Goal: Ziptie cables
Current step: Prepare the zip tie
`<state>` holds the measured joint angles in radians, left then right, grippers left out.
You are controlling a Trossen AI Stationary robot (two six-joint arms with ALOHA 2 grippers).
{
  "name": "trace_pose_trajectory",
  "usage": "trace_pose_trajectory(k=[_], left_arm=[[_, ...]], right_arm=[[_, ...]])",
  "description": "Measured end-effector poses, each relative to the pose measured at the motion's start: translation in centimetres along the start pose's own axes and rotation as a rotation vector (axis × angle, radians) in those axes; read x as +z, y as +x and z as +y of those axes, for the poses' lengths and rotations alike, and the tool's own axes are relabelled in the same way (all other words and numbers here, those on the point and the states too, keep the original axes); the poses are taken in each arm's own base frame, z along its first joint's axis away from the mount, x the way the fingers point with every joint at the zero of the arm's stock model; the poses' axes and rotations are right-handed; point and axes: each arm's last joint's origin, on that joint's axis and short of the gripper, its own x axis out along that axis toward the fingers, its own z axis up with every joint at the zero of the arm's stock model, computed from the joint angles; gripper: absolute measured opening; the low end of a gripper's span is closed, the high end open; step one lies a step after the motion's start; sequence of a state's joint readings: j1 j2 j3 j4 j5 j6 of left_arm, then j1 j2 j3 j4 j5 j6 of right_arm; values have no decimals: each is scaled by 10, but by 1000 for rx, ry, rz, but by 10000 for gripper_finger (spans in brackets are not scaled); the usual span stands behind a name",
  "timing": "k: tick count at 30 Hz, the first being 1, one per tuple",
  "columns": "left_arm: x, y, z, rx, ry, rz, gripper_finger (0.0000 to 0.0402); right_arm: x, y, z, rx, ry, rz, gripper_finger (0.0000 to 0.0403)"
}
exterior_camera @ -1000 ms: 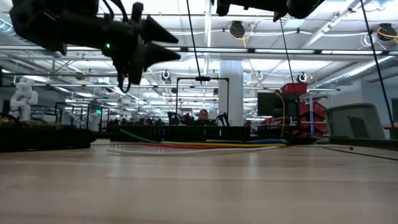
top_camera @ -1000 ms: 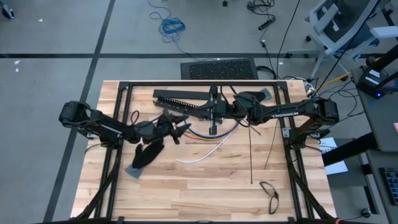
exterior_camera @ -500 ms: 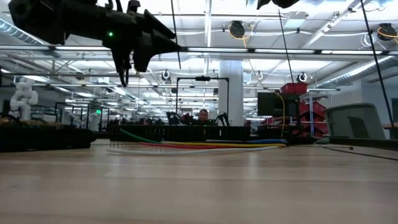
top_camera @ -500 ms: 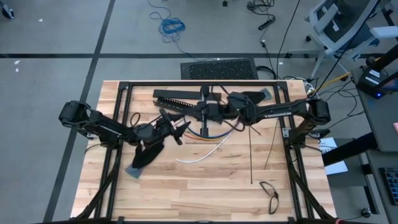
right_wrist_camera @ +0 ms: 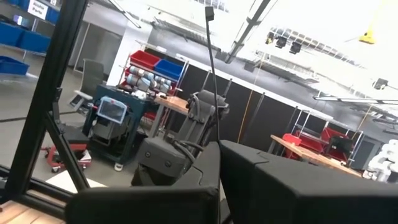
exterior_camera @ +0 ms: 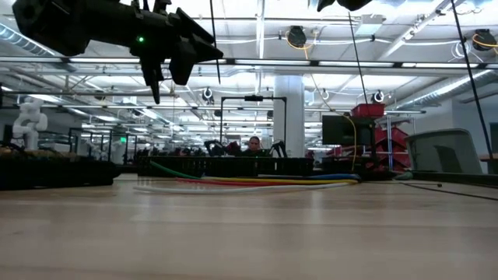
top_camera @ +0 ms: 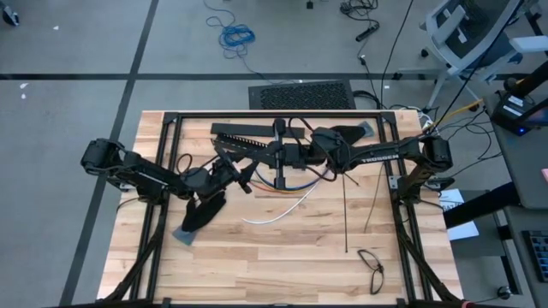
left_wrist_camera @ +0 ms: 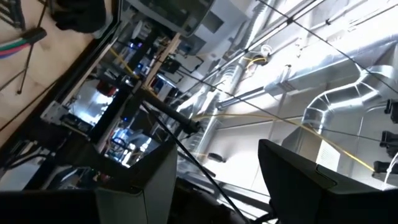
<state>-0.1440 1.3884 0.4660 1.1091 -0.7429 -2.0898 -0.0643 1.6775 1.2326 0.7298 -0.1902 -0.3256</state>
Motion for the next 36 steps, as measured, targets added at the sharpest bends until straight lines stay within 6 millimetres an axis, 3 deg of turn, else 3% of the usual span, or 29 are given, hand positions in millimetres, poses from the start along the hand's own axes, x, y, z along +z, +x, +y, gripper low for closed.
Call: trace_pose_trajectory(k=[31, 36], left_arm=[[2, 2, -2, -11, 77, -1, 221], [4, 4, -3, -16, 79, -7, 202]], right_arm=[[-7, -1, -1, 11, 7, 60, 0], [-6, -1, -1, 11, 8, 59, 0]])
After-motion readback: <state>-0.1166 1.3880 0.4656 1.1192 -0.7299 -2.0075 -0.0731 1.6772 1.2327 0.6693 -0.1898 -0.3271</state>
